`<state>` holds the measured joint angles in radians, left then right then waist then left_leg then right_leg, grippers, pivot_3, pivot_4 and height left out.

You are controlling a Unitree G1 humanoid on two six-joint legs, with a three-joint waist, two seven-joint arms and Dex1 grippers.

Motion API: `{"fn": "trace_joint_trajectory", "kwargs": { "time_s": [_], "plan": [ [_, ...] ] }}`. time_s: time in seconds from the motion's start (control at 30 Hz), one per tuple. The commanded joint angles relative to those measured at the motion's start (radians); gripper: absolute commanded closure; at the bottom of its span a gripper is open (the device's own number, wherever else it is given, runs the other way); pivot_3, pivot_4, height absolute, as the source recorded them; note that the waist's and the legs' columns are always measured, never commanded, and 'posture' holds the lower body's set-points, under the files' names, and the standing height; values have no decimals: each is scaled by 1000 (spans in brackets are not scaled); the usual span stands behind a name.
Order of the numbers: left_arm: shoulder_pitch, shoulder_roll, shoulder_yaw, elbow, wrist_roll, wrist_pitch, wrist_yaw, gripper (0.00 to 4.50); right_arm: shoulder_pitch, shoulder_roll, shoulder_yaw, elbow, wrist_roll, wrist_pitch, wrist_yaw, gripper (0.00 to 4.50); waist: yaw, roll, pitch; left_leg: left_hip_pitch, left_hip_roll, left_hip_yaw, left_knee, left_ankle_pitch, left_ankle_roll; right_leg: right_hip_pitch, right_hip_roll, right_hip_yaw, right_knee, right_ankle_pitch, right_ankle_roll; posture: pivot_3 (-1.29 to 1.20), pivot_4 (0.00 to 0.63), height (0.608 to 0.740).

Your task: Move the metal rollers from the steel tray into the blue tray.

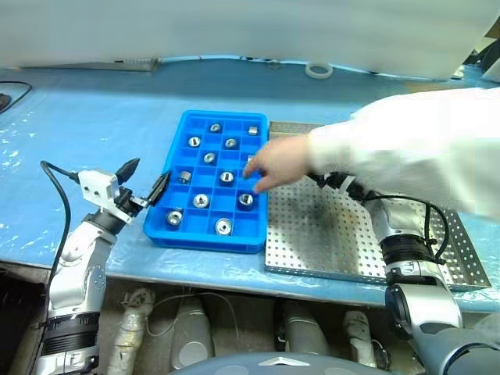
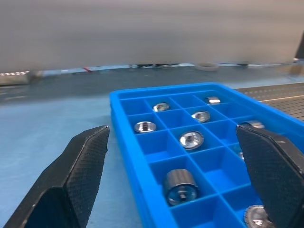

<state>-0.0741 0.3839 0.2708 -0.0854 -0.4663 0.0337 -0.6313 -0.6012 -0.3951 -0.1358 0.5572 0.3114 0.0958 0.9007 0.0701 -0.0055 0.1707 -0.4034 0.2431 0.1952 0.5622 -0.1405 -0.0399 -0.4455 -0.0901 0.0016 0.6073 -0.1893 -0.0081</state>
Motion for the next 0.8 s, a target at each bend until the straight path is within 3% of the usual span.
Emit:
{"fn": "trace_joint_trajectory", "kwargs": {
  "time_s": [0.03, 0.8],
  "plan": [
    [13, 17, -9, -66, -38, 22, -37, 0, 17, -13, 0, -69, 37, 29, 50, 43, 0, 0, 0, 0, 0, 0, 0, 0, 0, 0, 0, 0, 0, 0, 0, -14, 150, 740],
    [-13, 37, -91, -118, -43, 104, -91, 0, 1, -1, 37, -72, 24, 26, 119, 43, -2, 0, 0, 0, 0, 0, 0, 0, 0, 0, 0, 0, 0, 0, 0, 26, 150, 740]
  ]
}}
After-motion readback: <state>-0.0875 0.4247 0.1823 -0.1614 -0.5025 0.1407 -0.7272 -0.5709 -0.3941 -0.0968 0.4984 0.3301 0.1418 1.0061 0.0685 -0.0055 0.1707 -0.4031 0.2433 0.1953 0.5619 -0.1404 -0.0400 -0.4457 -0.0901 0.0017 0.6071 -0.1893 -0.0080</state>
